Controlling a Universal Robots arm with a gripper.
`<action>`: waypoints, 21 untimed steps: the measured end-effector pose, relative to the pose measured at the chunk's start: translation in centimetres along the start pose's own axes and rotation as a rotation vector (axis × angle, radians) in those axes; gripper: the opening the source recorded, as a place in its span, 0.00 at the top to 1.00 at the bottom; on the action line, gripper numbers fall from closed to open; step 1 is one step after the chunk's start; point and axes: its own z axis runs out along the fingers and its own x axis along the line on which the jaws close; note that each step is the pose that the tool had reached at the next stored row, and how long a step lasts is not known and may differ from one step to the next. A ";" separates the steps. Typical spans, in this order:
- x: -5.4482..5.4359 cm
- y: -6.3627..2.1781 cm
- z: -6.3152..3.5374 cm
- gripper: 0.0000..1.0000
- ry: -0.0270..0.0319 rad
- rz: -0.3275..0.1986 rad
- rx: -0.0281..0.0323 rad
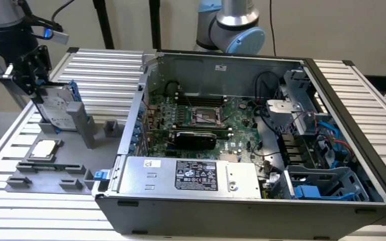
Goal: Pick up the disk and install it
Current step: 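Pick up the disk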
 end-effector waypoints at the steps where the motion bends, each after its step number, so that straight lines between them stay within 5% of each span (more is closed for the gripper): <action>1: 0.0 0.05 -0.01 0.00 0.0000 0.000 -0.0001; 16: 0.0 -0.08 0.02 0.00 -0.0009 0.000 0.0018; 17: 0.0 -0.09 0.02 1.00 -0.0008 0.000 0.0018; 21: 0.0 -0.11 0.02 1.00 -0.0008 0.000 0.0018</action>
